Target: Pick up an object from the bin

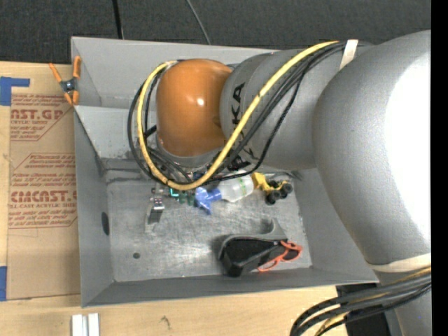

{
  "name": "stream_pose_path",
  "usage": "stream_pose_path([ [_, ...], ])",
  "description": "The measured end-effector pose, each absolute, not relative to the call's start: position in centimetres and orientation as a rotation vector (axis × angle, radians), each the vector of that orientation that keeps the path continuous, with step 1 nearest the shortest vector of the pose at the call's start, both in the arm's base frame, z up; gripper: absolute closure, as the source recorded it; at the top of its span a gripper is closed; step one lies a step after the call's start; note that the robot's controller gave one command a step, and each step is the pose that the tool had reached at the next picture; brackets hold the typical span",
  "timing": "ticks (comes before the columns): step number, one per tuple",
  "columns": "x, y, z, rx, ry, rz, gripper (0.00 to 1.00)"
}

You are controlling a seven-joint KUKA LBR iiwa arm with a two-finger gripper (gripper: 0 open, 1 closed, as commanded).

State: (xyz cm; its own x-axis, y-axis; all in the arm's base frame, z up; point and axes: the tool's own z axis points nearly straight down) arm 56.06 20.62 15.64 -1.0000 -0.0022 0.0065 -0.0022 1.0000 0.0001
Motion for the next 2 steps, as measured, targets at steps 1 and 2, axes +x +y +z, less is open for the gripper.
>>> stream_pose_path([
  [1,56.3,20.5,16.1,0.001,-3.142,-0.002,0.0],
  [2,57.9,17.3,11.3,0.181,-3.141,-0.002,0.0],
])
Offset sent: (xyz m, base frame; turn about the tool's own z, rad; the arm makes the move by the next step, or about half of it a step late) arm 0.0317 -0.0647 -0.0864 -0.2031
